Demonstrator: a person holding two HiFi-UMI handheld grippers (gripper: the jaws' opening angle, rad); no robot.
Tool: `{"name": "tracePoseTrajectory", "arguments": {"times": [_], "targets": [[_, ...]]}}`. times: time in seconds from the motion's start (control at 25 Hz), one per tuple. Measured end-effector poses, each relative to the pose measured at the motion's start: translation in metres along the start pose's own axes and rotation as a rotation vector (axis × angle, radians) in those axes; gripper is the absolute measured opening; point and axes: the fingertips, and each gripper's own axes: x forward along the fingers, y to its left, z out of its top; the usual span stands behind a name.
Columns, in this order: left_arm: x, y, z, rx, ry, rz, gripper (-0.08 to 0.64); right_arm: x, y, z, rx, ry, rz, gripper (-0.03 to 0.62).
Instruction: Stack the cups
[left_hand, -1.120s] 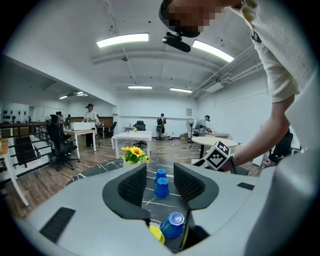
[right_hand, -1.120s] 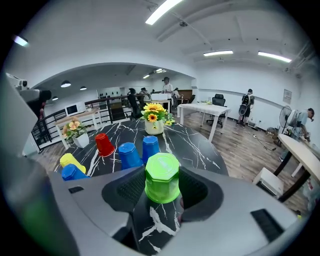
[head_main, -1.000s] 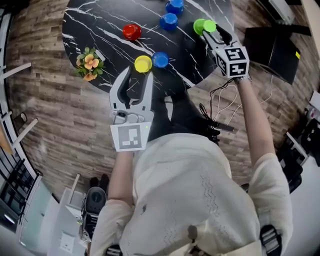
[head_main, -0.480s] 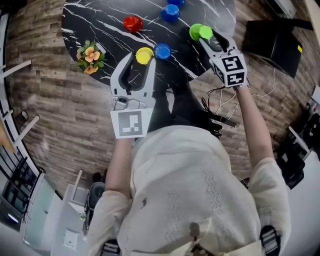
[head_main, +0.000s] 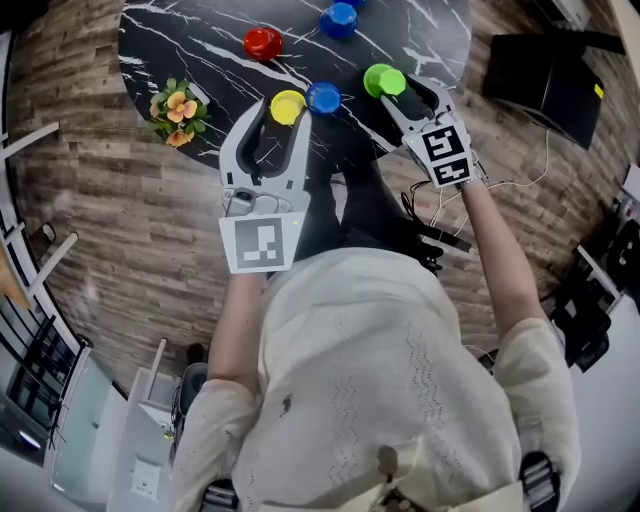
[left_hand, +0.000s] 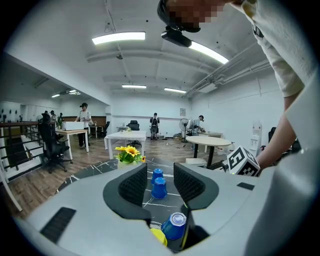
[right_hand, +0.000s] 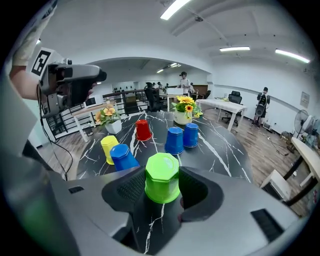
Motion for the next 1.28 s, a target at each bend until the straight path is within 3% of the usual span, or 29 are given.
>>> {"name": "tracePoseTrajectory", "arguments": {"times": [0.28, 0.96, 1.28], "targets": [[-0.004, 0.005, -0.009, -0.004, 0.012, 0.004, 0.173, 0.01, 0.028, -0.017, -0.112, 0.053, 0.046, 0.218], [-0.021, 0.016, -0.023, -0.022, 0.037, 0.048, 0.173, 0.031, 0.051, -0.017, -0.106, 0.054, 0.103, 0.221], [-0.019, 0.016, -0.03, -0.027, 0.045, 0.05, 0.173, 0.033, 0.056, -0.017, -0.082, 0.047, 0.118, 0.258]]}}
